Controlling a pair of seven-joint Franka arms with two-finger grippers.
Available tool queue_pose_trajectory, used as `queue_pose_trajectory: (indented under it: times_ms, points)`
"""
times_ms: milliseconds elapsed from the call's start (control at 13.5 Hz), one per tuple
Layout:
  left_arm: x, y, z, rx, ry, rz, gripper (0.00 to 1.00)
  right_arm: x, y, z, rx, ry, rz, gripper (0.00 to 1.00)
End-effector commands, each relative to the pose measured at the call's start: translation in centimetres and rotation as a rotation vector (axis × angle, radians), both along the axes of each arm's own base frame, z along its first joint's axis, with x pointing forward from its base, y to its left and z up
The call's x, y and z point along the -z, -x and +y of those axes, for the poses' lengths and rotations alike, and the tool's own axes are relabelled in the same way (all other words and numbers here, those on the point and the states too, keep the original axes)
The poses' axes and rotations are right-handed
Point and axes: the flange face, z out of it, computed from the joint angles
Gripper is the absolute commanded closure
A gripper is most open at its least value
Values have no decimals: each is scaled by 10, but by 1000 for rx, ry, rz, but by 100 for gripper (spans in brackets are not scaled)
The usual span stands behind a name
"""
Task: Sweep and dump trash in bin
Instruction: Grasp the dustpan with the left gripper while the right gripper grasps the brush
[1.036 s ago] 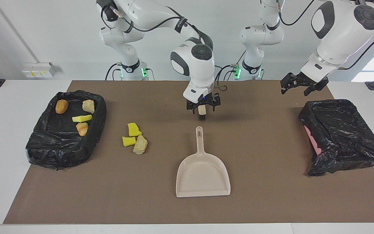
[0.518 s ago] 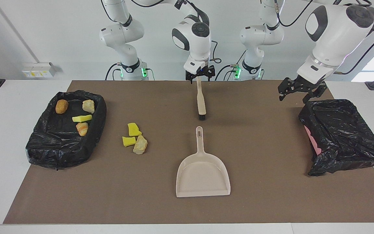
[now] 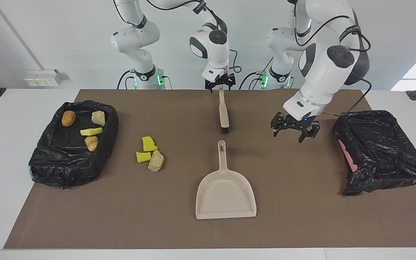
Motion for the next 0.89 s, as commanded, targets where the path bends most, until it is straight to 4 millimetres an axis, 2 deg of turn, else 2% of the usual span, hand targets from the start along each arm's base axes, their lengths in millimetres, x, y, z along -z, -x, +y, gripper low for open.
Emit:
queue_pose_trajectory:
  times_ms: [0, 74, 148, 222, 296, 444, 518, 592, 666, 814]
  points:
    - [28, 4, -63, -13, 15, -8, 0, 8, 2, 1, 13, -23, -11, 0]
    - [34, 6, -82, -26, 21, -11, 0, 7, 1, 2, 12, -28, -18, 0]
    - [44, 10, -99, -45, 22, -9, 0, 8, 1, 2, 12, -26, -17, 11]
    - [57, 20, -126, -53, 17, -2, 0, 9, 2, 0, 13, -21, -12, 27]
    - [62, 27, -144, -75, 9, -4, 0, 11, 2, -1, 18, -16, -7, 49]
    - [66, 40, -173, -122, -2, -3, 0, 11, 3, 0, 22, -14, -5, 82]
    - [70, 38, -188, -153, -12, -2, 0, 11, 3, -1, 23, -10, -1, 94]
    - [78, 40, -203, -192, -21, 3, 0, 17, -6, -4, 15, -4, 14, 100]
    - [92, 39, -209, -220, -39, -1, 0, 18, -17, -6, 14, 4, 35, 100]
    - [104, 27, -202, -246, -50, -6, 0, 5, -20, -8, -40, 55, 75, 100]
